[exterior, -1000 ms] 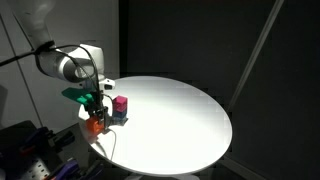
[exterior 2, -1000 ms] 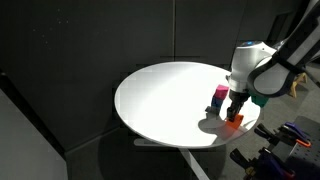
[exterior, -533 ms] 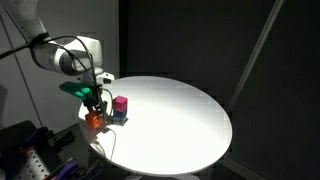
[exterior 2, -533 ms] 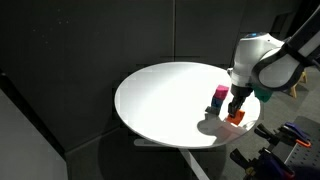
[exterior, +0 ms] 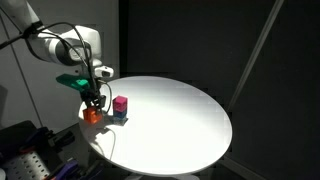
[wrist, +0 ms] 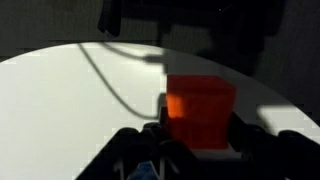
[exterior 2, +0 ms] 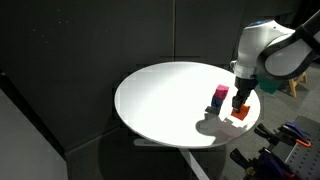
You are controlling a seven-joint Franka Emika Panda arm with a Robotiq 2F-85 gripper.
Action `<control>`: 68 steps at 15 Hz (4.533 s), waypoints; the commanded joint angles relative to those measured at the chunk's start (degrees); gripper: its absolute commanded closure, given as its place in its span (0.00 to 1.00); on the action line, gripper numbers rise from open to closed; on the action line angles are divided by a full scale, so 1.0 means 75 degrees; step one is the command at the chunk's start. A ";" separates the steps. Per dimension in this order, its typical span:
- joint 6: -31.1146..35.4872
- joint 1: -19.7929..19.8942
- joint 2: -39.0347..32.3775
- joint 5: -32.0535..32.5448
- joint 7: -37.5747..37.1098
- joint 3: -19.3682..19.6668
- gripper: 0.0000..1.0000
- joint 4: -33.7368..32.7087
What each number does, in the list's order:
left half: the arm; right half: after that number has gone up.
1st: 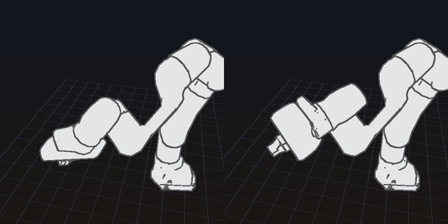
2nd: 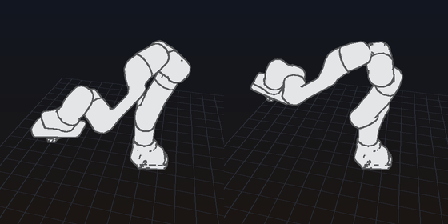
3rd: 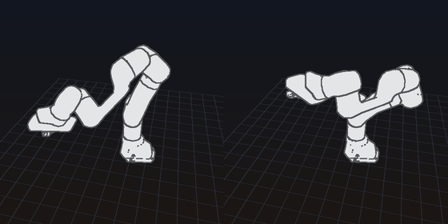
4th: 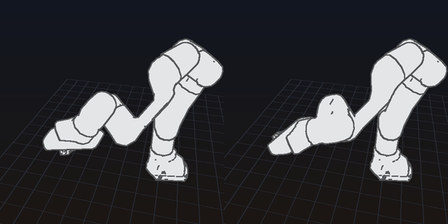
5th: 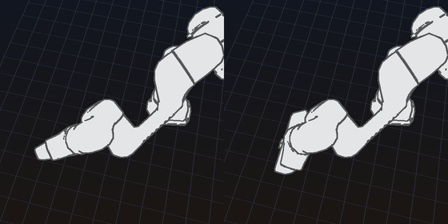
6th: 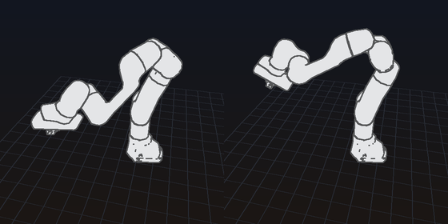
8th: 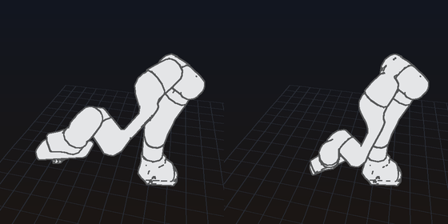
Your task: Stack the purple toy block on top of the other stacked toy blocks
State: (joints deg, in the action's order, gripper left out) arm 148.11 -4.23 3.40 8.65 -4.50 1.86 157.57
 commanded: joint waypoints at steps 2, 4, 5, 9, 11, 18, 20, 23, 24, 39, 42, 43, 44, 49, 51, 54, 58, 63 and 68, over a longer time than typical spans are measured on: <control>-0.0641 0.0207 0.0745 -0.0111 -0.0070 -0.0214 0.70 0.0105; -0.0844 0.0243 0.0925 -0.0116 -0.0079 -0.0243 0.70 0.0096; -0.0961 0.0270 0.1019 -0.0106 -0.0102 -0.0256 0.70 0.0090; -0.1385 0.0348 0.1380 -0.0132 -0.0116 -0.0281 0.70 0.0051; -0.1480 0.0359 0.1587 -0.0187 -0.0064 -0.0272 0.70 0.0044; -0.1427 0.0489 0.1955 -0.0344 -0.0036 -0.0210 0.70 -0.0112; -0.1445 0.0573 0.1961 -0.0388 -0.0027 -0.0176 0.70 -0.0211; -0.1453 0.0744 0.1864 -0.0278 0.0008 -0.0163 0.70 -0.0417; -0.1432 0.0792 0.1828 -0.0239 0.0020 -0.0163 0.70 -0.0479; -0.1417 0.0833 0.1397 0.0362 0.0960 -0.0115 0.70 -0.1134; -0.1430 0.0840 0.1310 0.0378 0.1082 -0.0121 0.70 -0.1168; -0.1426 0.0844 0.1280 0.0388 0.1092 -0.0124 0.70 -0.1179; -0.1426 0.0842 0.1254 0.0389 0.1122 -0.0124 0.70 -0.1192; -0.1385 0.0842 0.1173 0.0381 0.1150 -0.0122 0.70 -0.1230; -0.1260 0.0840 0.1234 0.0356 0.0963 -0.0152 0.45 -0.1049; -0.1260 0.0840 0.1204 0.0356 0.0962 -0.0152 0.45 -0.1062; -0.1260 0.0840 0.1201 0.0356 0.0963 -0.0152 0.45 -0.1069; -0.1260 0.0840 0.1200 0.0356 0.0963 -0.0151 0.70 -0.1072; -0.0973 0.0766 0.1330 0.0168 0.1289 -0.0070 0.70 -0.1032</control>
State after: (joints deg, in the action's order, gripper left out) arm 139.88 1.88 12.33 11.28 2.73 0.75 149.78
